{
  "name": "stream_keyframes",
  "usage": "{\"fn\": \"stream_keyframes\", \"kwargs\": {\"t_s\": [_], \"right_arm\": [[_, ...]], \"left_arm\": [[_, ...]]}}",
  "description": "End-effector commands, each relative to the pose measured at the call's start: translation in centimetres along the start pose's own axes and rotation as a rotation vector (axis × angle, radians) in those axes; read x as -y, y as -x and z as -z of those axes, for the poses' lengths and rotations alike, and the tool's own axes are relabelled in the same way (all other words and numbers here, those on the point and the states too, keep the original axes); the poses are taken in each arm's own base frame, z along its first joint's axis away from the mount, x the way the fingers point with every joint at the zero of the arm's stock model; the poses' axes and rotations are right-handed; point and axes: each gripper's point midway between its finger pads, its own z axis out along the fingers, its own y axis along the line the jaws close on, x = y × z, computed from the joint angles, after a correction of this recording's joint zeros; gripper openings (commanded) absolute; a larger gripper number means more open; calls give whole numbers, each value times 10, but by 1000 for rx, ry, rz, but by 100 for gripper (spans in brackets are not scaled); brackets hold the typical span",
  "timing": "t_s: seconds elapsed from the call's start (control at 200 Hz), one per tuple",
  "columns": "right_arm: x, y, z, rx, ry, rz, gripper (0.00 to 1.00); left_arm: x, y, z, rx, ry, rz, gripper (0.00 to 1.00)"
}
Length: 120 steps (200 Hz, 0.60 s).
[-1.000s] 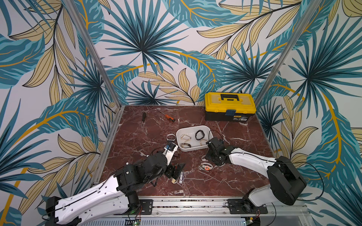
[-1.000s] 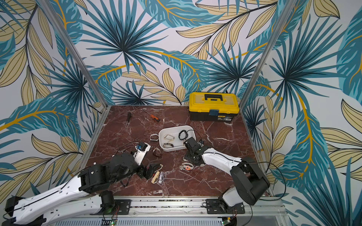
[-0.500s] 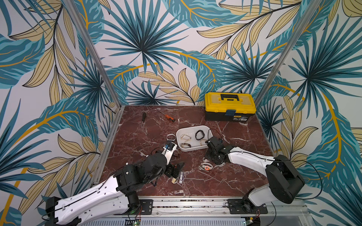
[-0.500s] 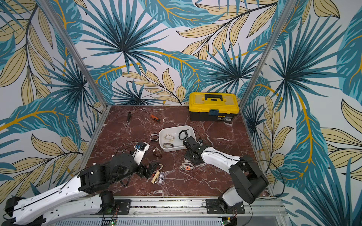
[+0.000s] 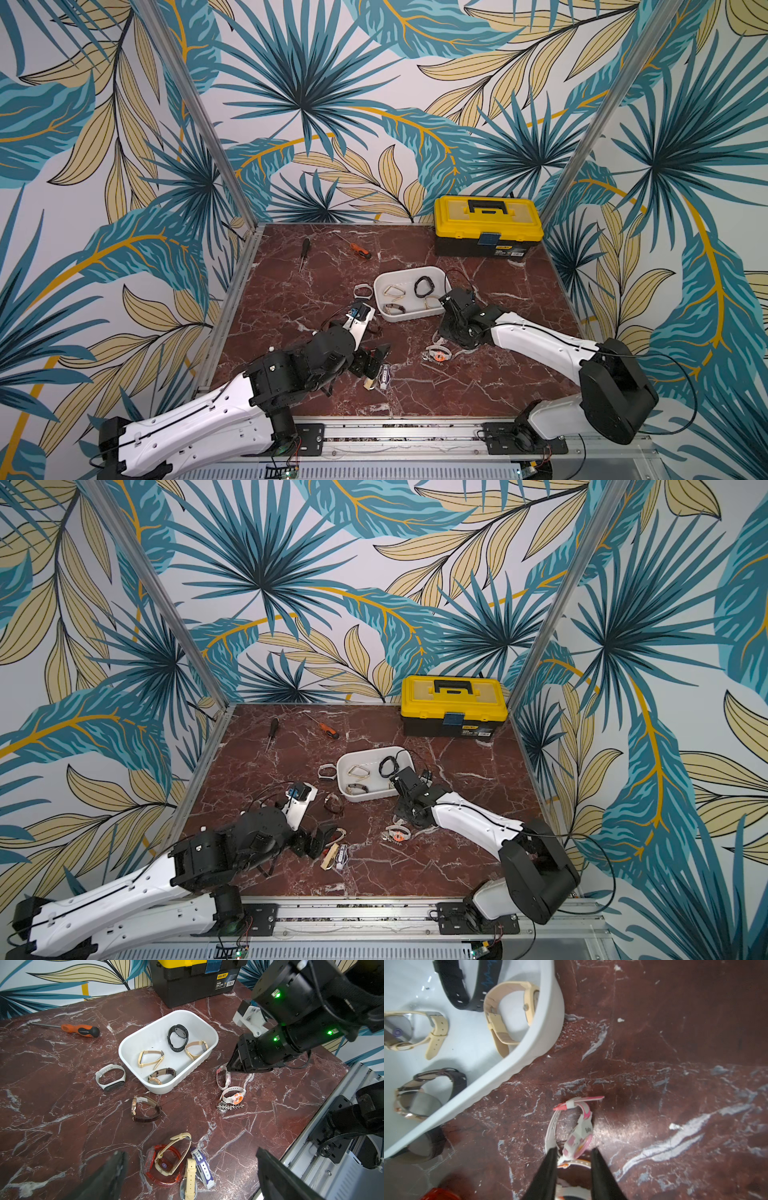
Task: Put the watch into the storage box
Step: Pick up the watch at the center of the board.
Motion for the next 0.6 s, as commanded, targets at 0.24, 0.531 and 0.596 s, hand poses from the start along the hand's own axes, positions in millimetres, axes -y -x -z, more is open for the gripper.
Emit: {"fn": "stream_keyframes", "kwargs": {"t_s": [0.24,0.531,0.596], "right_arm": [[-9,-6,2,-69,-38,69,53],[-6,-14,-12,-119,-86,94,53],[-4,-16,-14,-124,-94,97,53]], "left_arm": [[-1,-3,-3,13,2,10,100],[-2,-4,-1,11,0,10,100],[-1,-4,-2,11,-2,9,100]]}}
